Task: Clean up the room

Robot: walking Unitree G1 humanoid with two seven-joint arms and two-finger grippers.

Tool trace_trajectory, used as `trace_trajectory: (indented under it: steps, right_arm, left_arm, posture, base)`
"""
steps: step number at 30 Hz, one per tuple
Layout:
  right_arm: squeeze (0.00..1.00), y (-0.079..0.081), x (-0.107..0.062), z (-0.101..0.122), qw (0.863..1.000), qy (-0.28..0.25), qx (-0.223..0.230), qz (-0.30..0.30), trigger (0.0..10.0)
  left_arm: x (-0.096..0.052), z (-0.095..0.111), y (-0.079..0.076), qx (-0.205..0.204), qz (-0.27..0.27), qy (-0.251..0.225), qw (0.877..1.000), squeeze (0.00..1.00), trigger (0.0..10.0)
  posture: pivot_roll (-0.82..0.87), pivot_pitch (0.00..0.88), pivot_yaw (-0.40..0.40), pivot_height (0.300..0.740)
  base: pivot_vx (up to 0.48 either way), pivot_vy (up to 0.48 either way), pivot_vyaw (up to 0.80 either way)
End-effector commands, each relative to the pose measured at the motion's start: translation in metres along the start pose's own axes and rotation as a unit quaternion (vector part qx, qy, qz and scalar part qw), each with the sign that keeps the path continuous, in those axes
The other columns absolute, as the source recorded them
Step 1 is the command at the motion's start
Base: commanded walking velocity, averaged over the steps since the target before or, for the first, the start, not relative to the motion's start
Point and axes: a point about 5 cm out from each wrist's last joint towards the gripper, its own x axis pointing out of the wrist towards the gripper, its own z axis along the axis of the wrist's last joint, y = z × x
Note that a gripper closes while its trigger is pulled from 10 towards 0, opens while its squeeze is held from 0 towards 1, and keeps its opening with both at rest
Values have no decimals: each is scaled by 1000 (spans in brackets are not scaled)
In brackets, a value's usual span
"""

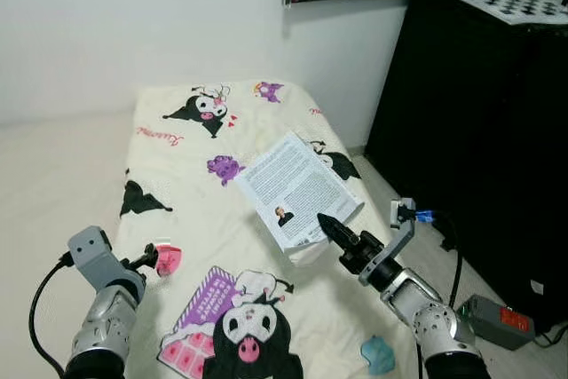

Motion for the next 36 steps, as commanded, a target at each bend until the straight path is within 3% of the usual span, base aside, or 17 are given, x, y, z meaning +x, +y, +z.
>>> trace_trajectory:
  steps: [1, 11, 14, 18, 21, 22, 23, 24, 27, 30, 33, 36]
  right_arm:
    - [0, 4, 5, 1, 1000, -6, -12, 15, 0]
    - [0, -10, 2, -7, 999, 12, -30, -18, 0]
    - [0, -18, -3, -8, 998, 14, -37, -42, 0]
    - [0, -24, -6, -11, 997, 18, -39, -58, 0]
    - [0, -31, -10, -14, 996, 24, -46, -80, 0]
    - [0, -37, -13, -18, 992, 35, -61, -104, 4824]
    - [0, -37, -13, -18, 992, 35, -61, -104, 4824]
    - [0, -43, -17, -23, 988, 49, -71, -126, 10000]
    - [0, -47, -21, -27, 985, 57, -77, -141, 10000]
    - [0, -69, -47, -50, 961, 113, -108, -228, 10000]
    - [0, -71, -51, -54, 959, 120, -110, -233, 10000]
    - [0, -68, -48, -52, 965, 108, -115, -210, 10000]
  left_arm:
    - [0, -4, -3, 6, -6, 2, 1000, 0, 10000]
    - [-4, -23, 0, 41, -10, 13, 999, 0, 10000]
    - [-10, -38, 18, 49, 20, 41, 998, 0, 10000]
    - [-15, -47, 29, 62, 41, 62, 995, 0, 10000]
    - [-22, -59, 41, 93, 58, 90, 990, 0, 10000]
    - [-28, -68, 49, 106, 69, 109, 986, 0, 10000]
    - [-28, -68, 49, 106, 69, 109, 986, 0, 10000]
    - [-34, -76, 56, 115, 77, 125, 982, 0, 10000]
    - [-39, -83, 61, 118, 83, 139, 980, 0, 10000]
    - [-63, -111, 81, 128, 111, 203, 964, 0, 10000]
    - [-70, -118, 86, 125, 121, 221, 960, 0, 10000]
    - [-80, -129, 93, 124, 135, 247, 951, 0, 10000]
  posture:
    - [-63, 0, -17, 672]
    - [-64, 0, -14, 701]
    - [-66, 0, -13, 715]
    - [-66, 0, -14, 725]
    - [-66, 0, -14, 735]
    - [-70, 0, -12, 735]
    - [-70, 0, -12, 735]
    - [-70, 0, -12, 735]
    - [-66, 0, -17, 735]
    - [-52, 0, -27, 735]
    - [-56, 0, -26, 735]
    - [-69, 0, -18, 735]
  base:
    - [0, 0, 0]
    - [0, 0, 0]
    - [0, 0, 0]
    - [0, 0, 0]
    - [0, 0, 0]
    - [0, 0, 0]
    - [0, 0, 0]
    - [0, 0, 0]
    - [0, 0, 0]
    - [0, 0, 781]
    - [0, 0, 763]
    - [0, 0, 752]
